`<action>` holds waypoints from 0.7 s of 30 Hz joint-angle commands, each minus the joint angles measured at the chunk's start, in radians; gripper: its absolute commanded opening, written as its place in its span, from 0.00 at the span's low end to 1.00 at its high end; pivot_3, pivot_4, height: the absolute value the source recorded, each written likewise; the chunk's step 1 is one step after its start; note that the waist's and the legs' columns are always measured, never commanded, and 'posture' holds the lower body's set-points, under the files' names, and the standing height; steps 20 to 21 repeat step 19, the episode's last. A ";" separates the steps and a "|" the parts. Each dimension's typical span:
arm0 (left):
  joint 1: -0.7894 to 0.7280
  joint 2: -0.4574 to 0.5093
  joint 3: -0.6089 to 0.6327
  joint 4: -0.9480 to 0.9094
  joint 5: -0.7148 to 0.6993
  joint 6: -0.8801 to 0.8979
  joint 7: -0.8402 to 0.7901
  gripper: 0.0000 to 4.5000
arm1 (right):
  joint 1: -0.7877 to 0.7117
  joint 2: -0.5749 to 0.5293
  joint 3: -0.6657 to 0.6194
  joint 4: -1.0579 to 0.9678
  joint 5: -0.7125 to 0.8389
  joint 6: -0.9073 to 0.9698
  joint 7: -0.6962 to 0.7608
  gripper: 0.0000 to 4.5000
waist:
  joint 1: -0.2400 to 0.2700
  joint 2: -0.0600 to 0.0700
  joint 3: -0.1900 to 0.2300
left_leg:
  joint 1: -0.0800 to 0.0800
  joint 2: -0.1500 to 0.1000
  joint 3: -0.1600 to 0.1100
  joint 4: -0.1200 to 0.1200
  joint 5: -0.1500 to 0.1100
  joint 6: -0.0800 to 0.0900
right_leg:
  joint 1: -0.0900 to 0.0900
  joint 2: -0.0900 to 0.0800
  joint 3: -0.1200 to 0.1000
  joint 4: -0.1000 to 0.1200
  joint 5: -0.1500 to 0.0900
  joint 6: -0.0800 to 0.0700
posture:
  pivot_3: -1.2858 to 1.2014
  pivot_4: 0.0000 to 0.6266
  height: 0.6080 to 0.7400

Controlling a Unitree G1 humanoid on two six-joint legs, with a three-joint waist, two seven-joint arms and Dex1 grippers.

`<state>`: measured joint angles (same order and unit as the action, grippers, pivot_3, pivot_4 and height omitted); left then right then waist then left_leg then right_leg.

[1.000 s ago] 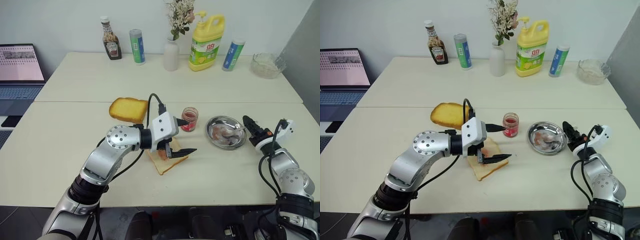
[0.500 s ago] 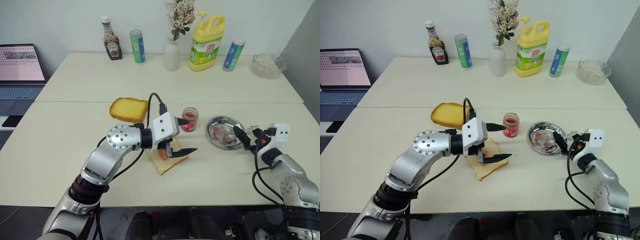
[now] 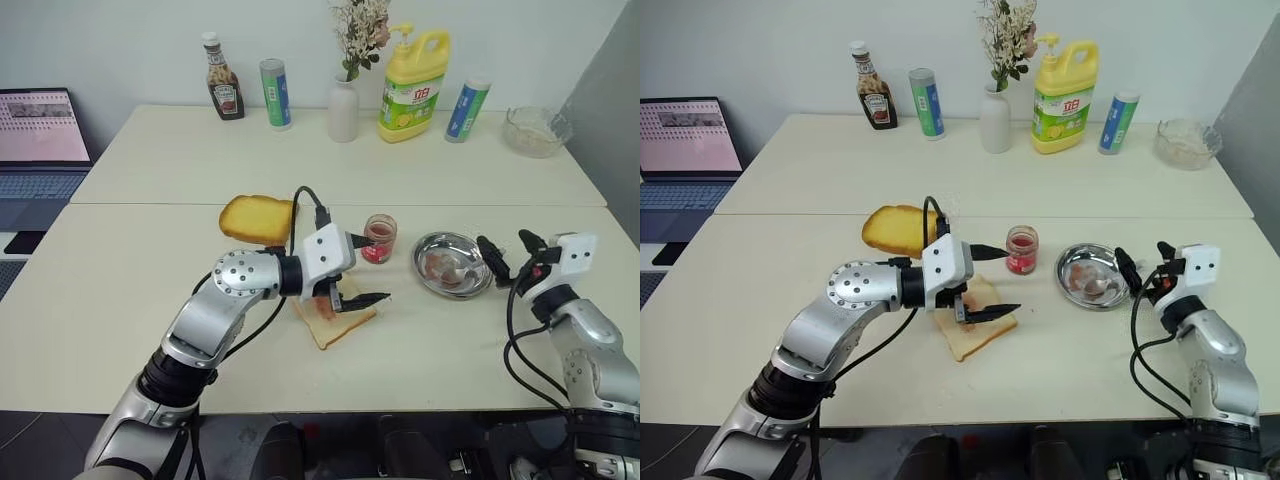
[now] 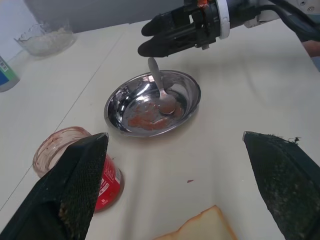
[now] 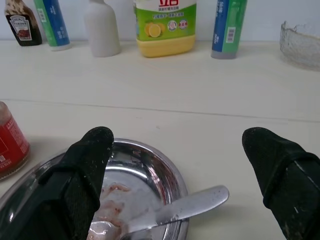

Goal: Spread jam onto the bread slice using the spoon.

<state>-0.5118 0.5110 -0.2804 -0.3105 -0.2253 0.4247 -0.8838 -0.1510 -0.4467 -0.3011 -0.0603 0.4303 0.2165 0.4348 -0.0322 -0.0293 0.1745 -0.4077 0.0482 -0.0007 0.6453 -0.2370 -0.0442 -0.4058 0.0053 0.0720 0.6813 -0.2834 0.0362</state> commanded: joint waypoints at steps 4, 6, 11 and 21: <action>0.067 0.089 0.190 -0.039 -0.012 0.067 0.077 1.00 | 0.072 -0.108 -0.019 -0.268 0.092 0.107 0.098 0.99 | 0.000 0.000 0.000 | 0.000 0.000 -0.001 0.000 0.000 0.000 | 0.000 0.000 0.000 0.000 0.000 0.000 | 0.52 0.24 1.00; 0.115 0.137 0.243 -0.054 -0.021 0.088 0.077 1.00 | 0.128 -0.164 -0.028 -0.334 0.111 0.144 0.145 0.99 | 0.001 0.000 0.000 | 0.000 0.000 -0.001 0.000 0.000 0.000 | 0.000 0.000 0.000 0.000 0.000 0.000 | 0.52 0.24 1.00; 0.311 0.273 0.359 -0.086 -0.042 0.034 -0.001 1.00 | 0.302 -0.300 -0.073 -0.461 0.166 0.176 0.314 0.99 | 0.001 0.000 0.000 | 0.000 0.000 0.000 0.000 0.000 0.000 | 0.000 -0.001 -0.001 -0.001 0.000 0.000 | 0.52 0.24 1.00; 0.497 0.333 0.440 -0.037 -0.048 -0.059 -0.055 1.00 | 0.451 -0.420 -0.081 -0.489 0.145 0.145 0.514 0.99 | 0.002 -0.001 0.001 | 0.008 0.000 0.001 0.000 0.000 0.000 | 0.008 -0.002 0.000 -0.001 -0.003 0.004 | 0.52 0.24 1.00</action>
